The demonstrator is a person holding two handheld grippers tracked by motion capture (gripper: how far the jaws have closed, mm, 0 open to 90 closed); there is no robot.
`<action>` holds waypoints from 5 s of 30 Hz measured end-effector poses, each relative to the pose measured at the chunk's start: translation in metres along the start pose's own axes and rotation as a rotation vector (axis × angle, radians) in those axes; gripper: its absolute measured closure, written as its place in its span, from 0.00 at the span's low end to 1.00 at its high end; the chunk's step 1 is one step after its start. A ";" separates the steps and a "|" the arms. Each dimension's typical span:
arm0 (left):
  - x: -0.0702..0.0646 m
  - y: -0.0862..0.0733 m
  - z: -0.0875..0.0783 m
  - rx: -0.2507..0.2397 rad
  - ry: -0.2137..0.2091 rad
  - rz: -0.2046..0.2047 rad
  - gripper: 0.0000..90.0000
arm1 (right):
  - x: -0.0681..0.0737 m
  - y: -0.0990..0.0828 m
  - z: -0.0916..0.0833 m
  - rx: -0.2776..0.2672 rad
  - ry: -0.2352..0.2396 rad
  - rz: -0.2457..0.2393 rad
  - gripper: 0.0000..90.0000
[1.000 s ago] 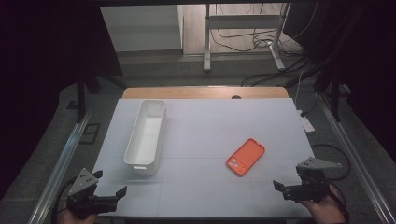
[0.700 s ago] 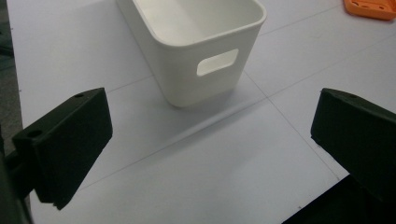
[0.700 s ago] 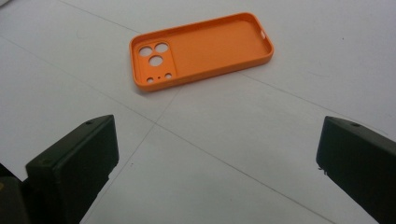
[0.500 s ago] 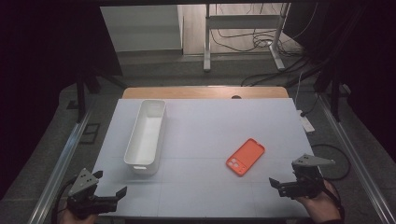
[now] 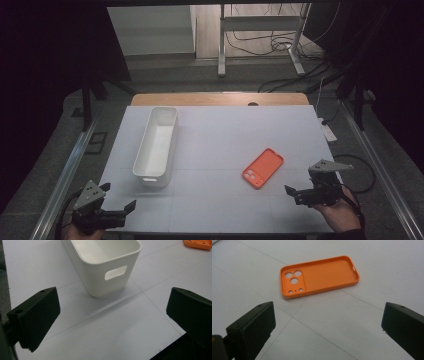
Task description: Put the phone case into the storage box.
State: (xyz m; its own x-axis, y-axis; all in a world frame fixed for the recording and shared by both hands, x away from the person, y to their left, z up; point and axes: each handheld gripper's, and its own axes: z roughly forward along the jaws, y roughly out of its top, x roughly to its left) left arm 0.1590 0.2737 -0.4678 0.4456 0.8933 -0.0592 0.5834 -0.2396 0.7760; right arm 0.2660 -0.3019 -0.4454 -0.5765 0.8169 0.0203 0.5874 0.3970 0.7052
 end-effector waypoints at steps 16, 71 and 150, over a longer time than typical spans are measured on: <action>0.001 0.000 0.000 -0.002 -0.006 -0.007 0.00 | -0.006 0.012 0.014 0.024 -0.002 -0.006 0.00; 0.001 0.000 0.001 0.007 -0.010 -0.003 0.00 | -0.028 0.067 0.080 0.113 -0.044 -0.042 0.00; 0.000 0.000 0.001 0.015 -0.007 0.009 0.01 | -0.049 0.067 0.134 0.324 0.003 -0.058 0.99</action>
State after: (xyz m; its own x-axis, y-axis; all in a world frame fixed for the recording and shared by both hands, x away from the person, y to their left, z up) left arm 0.1593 0.2730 -0.4687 0.4555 0.8884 -0.0570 0.5895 -0.2531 0.7671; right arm 0.4100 -0.2593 -0.4946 -0.6161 0.7876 -0.0107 0.7031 0.5560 0.4433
